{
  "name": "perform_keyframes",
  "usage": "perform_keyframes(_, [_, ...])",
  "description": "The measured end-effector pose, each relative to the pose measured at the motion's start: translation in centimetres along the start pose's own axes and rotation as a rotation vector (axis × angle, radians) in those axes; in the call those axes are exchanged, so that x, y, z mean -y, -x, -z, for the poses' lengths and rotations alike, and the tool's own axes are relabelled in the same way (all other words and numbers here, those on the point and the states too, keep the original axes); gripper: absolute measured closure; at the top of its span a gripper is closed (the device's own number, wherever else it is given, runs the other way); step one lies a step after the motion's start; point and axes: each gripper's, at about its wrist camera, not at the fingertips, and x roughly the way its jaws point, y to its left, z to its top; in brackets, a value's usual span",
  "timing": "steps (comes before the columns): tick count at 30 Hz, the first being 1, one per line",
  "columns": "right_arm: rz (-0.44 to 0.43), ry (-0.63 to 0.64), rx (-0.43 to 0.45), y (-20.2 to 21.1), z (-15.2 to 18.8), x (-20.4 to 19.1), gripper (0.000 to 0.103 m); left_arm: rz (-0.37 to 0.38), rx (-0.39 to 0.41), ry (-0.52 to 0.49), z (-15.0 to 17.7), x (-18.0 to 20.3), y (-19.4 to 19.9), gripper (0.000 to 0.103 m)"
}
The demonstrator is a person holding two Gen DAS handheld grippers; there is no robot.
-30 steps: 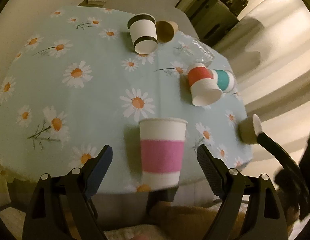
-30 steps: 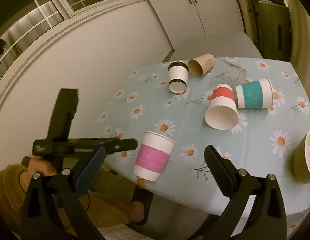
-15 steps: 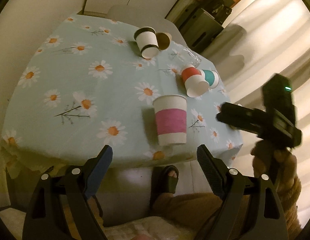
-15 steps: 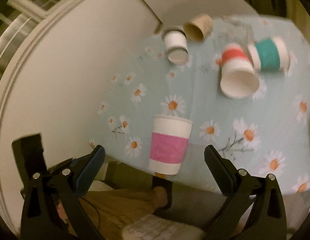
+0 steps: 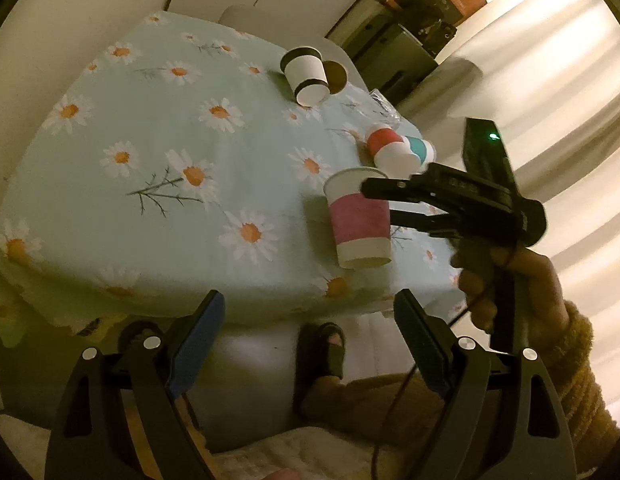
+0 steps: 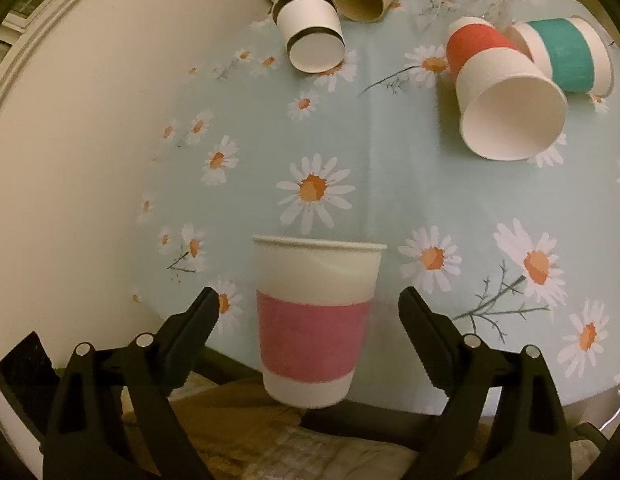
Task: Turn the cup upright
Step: 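Rotate the held pink-banded cup with the right gripper until its rim faces up, then lower the upright pink-banded cup onto the tablecloth with the right gripper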
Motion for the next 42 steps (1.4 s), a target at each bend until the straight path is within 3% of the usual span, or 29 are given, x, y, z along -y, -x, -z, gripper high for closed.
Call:
perform_keyframes(5, [0.048,0.01,-0.016,-1.3,-0.2,-0.3,0.019,0.02,0.002,0.014,0.2,-0.8,-0.2,0.019])
perform_keyframes(9, [0.081,0.022,-0.022,-1.8,-0.3,-1.0,0.03,0.029,-0.004,0.031,0.3,-1.5,-0.4,0.019])
perform_keyframes(10, [0.089,0.024,-0.027,-1.9,-0.3,-1.1,0.037,0.032,-0.007,0.037,0.4,-1.7,-0.5,0.019])
perform_keyframes(21, [0.123,0.064,-0.004,-1.1,0.2,-2.3,0.037,0.037,-0.004,0.031,0.4,-1.9,-0.8,0.019])
perform_keyframes(34, [0.088,0.115,0.082,2.6,2.4,-4.3,0.037,0.021,0.044,0.019,0.7,-1.4,-0.8,0.019])
perform_keyframes(42, [0.046,0.147,0.213,6.1,4.8,-5.2,0.037,0.023,0.076,0.019,0.7,-1.2,-0.4,0.019])
